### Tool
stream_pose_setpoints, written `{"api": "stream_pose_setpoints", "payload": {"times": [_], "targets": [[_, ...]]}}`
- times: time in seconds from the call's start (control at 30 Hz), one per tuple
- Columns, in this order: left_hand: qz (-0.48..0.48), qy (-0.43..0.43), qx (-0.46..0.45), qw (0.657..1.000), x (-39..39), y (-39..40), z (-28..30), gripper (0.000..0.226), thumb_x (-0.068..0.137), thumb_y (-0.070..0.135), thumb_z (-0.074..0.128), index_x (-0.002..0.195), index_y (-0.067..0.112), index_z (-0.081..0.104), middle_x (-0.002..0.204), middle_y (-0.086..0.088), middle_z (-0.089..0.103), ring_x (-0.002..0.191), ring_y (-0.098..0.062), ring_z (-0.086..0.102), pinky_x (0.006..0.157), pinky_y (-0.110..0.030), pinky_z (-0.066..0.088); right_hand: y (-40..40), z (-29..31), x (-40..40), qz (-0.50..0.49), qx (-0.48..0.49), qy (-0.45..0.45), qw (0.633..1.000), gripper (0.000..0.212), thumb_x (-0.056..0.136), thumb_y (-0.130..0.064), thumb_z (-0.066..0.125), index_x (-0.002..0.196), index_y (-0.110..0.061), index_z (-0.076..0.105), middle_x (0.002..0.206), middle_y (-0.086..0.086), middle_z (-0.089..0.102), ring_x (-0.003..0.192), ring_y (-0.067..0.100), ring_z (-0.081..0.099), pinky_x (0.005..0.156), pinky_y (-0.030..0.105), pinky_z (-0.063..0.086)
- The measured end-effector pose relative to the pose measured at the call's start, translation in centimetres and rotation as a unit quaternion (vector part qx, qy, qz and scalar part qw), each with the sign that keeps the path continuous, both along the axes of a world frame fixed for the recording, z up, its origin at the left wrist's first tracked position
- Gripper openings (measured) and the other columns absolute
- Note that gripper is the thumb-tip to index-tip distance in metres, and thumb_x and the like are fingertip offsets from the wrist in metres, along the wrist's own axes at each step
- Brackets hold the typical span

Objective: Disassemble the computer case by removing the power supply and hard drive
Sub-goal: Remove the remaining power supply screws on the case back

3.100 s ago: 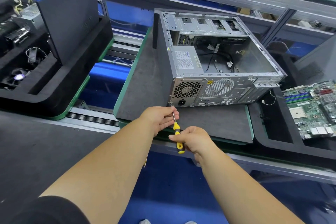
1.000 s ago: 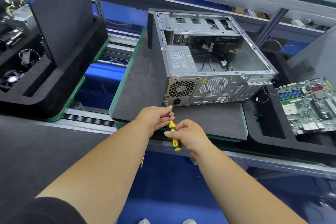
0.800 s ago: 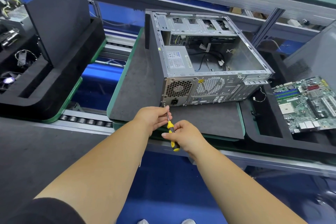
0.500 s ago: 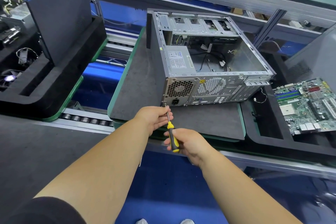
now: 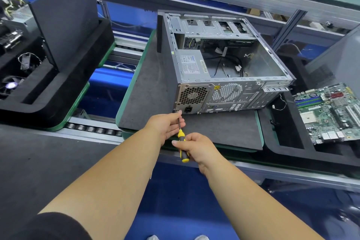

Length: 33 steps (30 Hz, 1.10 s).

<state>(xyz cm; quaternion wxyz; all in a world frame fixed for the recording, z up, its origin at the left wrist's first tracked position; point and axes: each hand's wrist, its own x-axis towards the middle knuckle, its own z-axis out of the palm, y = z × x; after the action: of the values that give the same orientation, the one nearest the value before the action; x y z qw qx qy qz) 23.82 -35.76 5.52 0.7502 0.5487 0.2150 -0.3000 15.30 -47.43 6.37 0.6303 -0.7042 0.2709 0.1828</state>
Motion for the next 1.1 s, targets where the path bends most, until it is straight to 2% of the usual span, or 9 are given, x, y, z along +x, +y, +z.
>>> {"api": "stream_pose_setpoints", "payload": {"times": [0.17, 0.23, 0.37, 0.43, 0.57, 0.73, 0.9, 1.03, 1.1], "targets": [[0.030, 0.039, -0.062, 0.997, 0.2, -0.1, 0.5, 0.012, 0.095, 0.012, 0.060, 0.102, 0.003, 0.065, 0.097, -0.011, 0.075, 0.088, -0.017, 0.072, 0.074, -0.025, 0.057, -0.1, -0.1, 0.0, 0.005, -0.039, -0.001, 0.999, 0.032, 0.079, -0.027, 0.082, 0.093, -0.013, 0.057, 0.076, 0.001, 0.060, 0.063, 0.013, 0.056, 0.054, 0.025, 0.049], [0.052, 0.078, -0.089, 0.992, 0.3, 0.1, 0.8, 0.016, 0.097, 0.005, 0.052, 0.100, -0.001, 0.066, 0.097, -0.015, 0.075, 0.087, -0.021, 0.073, 0.072, -0.028, 0.059, -0.3, -0.3, -0.1, -0.001, -0.029, 0.005, 1.000, 0.030, 0.085, -0.023, 0.076, 0.102, -0.010, 0.056, 0.081, 0.003, 0.062, 0.056, 0.008, 0.059, 0.051, 0.022, 0.049], [0.056, 0.111, -0.098, 0.987, 0.3, 0.3, 1.4, 0.021, 0.098, 0.003, 0.048, 0.104, -0.003, 0.068, 0.098, -0.016, 0.075, 0.088, -0.024, 0.074, 0.069, -0.031, 0.061, -0.5, -0.5, 0.0, -0.007, -0.015, 0.018, 1.000, 0.023, 0.092, -0.024, 0.068, 0.110, -0.016, 0.058, 0.076, 0.000, 0.057, 0.053, 0.008, 0.049, 0.051, 0.022, 0.044], [0.051, 0.111, -0.087, 0.989, 0.3, 0.2, 1.6, 0.021, 0.098, 0.004, 0.049, 0.104, -0.002, 0.068, 0.098, -0.016, 0.075, 0.094, -0.025, 0.073, 0.070, -0.031, 0.060, -0.4, -0.1, 0.2, -0.030, 0.025, 0.033, 0.999, 0.019, 0.097, -0.030, 0.060, 0.108, -0.015, 0.062, 0.078, 0.001, 0.059, 0.052, 0.008, 0.046, 0.050, 0.023, 0.041], [0.048, 0.112, -0.066, 0.990, 0.5, -0.1, 1.8, 0.021, 0.098, 0.007, 0.049, 0.102, 0.000, 0.069, 0.095, -0.014, 0.076, 0.091, -0.024, 0.073, 0.069, -0.031, 0.059, -0.3, 0.9, 0.4, -0.079, 0.100, 0.073, 0.989, 0.032, 0.104, -0.030, 0.044, 0.101, -0.012, 0.070, 0.076, 0.003, 0.068, 0.048, 0.009, 0.047, 0.049, 0.023, 0.041], [0.063, 0.113, -0.053, 0.990, 0.6, -0.4, 1.7, 0.023, 0.099, 0.010, 0.048, 0.100, 0.001, 0.069, 0.092, -0.012, 0.076, 0.089, -0.023, 0.073, 0.067, -0.031, 0.058, -0.1, 1.4, 0.7, -0.076, 0.088, 0.085, 0.990, 0.024, 0.103, -0.026, 0.048, 0.100, -0.014, 0.069, 0.079, 0.002, 0.070, 0.051, 0.009, 0.049, 0.049, 0.023, 0.042], [0.067, 0.103, -0.048, 0.991, 0.5, -0.5, 1.6, 0.023, 0.099, 0.011, 0.048, 0.096, 0.002, 0.069, 0.094, -0.013, 0.076, 0.086, -0.023, 0.072, 0.066, -0.030, 0.057, -0.4, 0.4, 0.2, -0.056, 0.030, -0.004, 0.998, 0.010, 0.095, -0.026, 0.063, 0.099, -0.017, 0.067, 0.082, 0.001, 0.071, 0.058, 0.011, 0.055, 0.059, 0.029, 0.047], [0.072, 0.098, -0.050, 0.991, 0.4, -0.4, 1.5, 0.021, 0.097, 0.010, 0.050, 0.099, 0.002, 0.069, 0.094, -0.012, 0.076, 0.091, -0.024, 0.072, 0.074, -0.032, 0.058, 0.0, 0.4, 0.7, -0.062, -0.003, -0.006, 0.998, 0.013, 0.090, -0.022, 0.070, 0.099, -0.017, 0.063, 0.078, 0.000, 0.067, 0.058, 0.010, 0.053, 0.052, 0.023, 0.045], [0.080, 0.100, -0.046, 0.991, 0.4, -0.5, 1.3, 0.020, 0.097, 0.010, 0.051, 0.097, 0.003, 0.069, 0.090, -0.010, 0.077, 0.089, -0.023, 0.073, 0.073, -0.031, 0.058, 0.3, 0.5, 0.7, -0.058, -0.027, -0.005, 0.998, 0.015, 0.089, -0.020, 0.071, 0.100, -0.017, 0.061, 0.081, 0.001, 0.066, 0.063, 0.012, 0.052, 0.054, 0.025, 0.045]]}}
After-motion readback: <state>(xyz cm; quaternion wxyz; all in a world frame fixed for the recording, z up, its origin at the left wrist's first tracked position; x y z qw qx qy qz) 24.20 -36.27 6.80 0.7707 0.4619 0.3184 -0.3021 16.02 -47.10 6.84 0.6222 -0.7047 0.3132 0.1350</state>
